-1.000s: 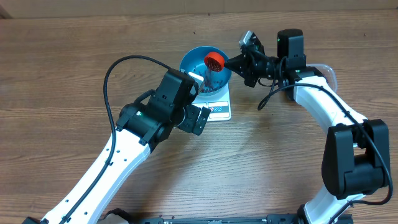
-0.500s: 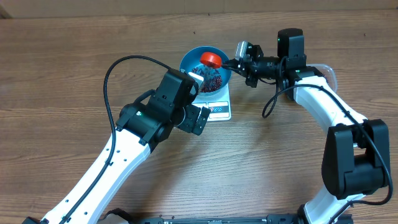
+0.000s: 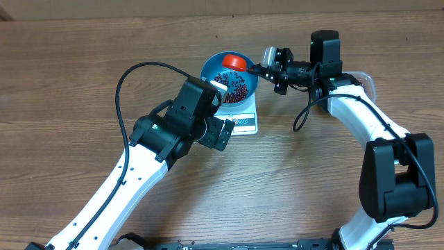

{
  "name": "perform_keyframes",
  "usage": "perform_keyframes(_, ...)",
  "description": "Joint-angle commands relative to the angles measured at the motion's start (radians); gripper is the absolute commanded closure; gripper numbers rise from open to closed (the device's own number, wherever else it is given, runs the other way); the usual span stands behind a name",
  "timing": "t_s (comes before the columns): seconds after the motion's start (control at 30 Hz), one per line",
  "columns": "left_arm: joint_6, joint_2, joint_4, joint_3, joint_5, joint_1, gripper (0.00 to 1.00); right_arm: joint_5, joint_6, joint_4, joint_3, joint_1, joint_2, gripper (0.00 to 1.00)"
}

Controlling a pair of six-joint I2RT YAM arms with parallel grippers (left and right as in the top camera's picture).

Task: Scoop item into bowl and weigh 150g on scale
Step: 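Tilt the red scoop to pour beans into the teal bowl, then move the empty red scoop back to the bean tub with the right gripper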

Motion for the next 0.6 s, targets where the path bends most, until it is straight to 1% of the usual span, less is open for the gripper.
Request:
perform_keyframes(0.0, 0.022, 0.008, 0.0, 0.012, 0.004, -0.002, 0.01, -0.001, 0.258, 0.008, 0.036, -0.042, -0.024, 0.96)
perform_keyframes(0.17, 0.022, 0.008, 0.0, 0.012, 0.004, -0.002, 0.01, 0.017, 0.591, 0.007, 0.042, -0.132, -0.092, 0.96)
perform_keyframes(0.27, 0.022, 0.008, 0.0, 0.012, 0.004, -0.002, 0.0, 0.033, 0.771, 0.006, 0.042, -0.204, -0.144, 0.96)
perform_keyframes(0.3, 0.022, 0.008, 0.0, 0.012, 0.004, -0.002, 0.0, 0.052, 0.838, -0.005, 0.042, -0.249, -0.172, 0.96)
perform_keyframes(0.43, 0.022, 0.008, 0.0, 0.012, 0.004, -0.002, 0.0, 0.071, 0.851, -0.106, 0.042, -0.364, -0.245, 0.96)
perform_keyframes(0.57, 0.022, 0.008, 0.0, 0.012, 0.004, -0.002, 0.01, 0.132, 0.85, -0.292, 0.042, -0.476, -0.319, 0.96)
